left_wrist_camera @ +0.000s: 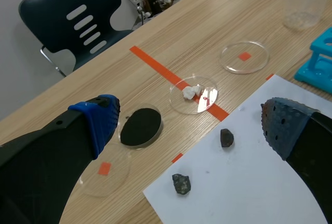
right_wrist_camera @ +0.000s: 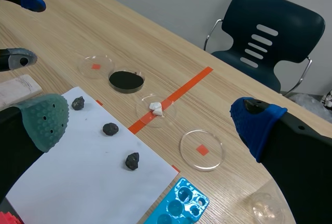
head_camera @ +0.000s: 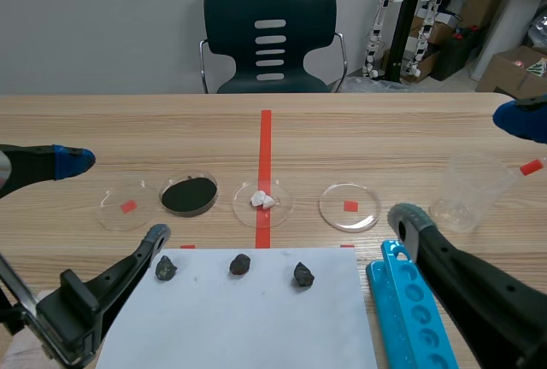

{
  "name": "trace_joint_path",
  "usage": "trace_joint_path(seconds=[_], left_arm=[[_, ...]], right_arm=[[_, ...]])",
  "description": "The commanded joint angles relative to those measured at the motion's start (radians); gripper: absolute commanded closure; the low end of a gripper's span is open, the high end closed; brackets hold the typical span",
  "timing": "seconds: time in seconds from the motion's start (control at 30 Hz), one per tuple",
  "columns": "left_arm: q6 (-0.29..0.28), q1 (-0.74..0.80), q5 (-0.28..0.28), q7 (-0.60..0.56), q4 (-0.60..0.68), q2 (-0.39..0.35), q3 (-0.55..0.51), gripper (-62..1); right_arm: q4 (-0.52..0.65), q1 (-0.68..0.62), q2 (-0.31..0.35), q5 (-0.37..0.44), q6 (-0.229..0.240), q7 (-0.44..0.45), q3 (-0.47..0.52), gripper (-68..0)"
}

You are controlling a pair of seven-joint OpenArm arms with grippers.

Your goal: Return to the home posture

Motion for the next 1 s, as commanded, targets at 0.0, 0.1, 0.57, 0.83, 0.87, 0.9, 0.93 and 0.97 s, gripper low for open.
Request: trace_joint_path(seconds=[0.0,0.1,0.57,0.83,0.87,0.9,0.93,0.97], left_arm=[[-0.016,0.007,-0.011,-0.027,0.007,0.007,0.0,-57.2],[-0.019,0.023,-0.011,-0.041,0.007,0.007,0.0,-57.2],[-0.033,0.061,-0.062,-0.048,0.007,0.004,0.0,-57.2],[-0.033,0.089,-0.064,-0.044,0.007,0.005,-0.002,-57.2],[-0.033,0.089,-0.066,-0.044,0.007,0.005,-0.002,-57.2],[-0.033,0.089,-0.076,-0.044,0.007,0.005,-0.002,-57.2],[-0.033,0.089,-0.092,-0.044,0.007,0.005,-0.002,-57.2],[-0.033,0.089,-0.103,-0.044,0.007,0.005,-0.002,-57.2]], right_arm=[[0.012,0.011,0.005,0.014,-0.002,0.01,0.007,-67.9],[0.012,0.011,0.005,0.014,-0.002,0.008,0.007,-67.9],[0.012,0.011,0.005,0.014,-0.002,0.008,0.007,-67.9],[0.012,0.011,0.005,0.014,-0.002,0.008,0.007,-67.9],[0.012,0.011,0.005,0.014,-0.002,0.008,0.007,-67.9],[0.012,0.011,0.005,0.014,-0.002,0.008,0.007,-67.9],[0.012,0.011,0.005,0.014,-0.002,0.008,0.007,-67.9],[0.012,0.011,0.005,0.014,-0.002,0.008,0.007,-67.9]])
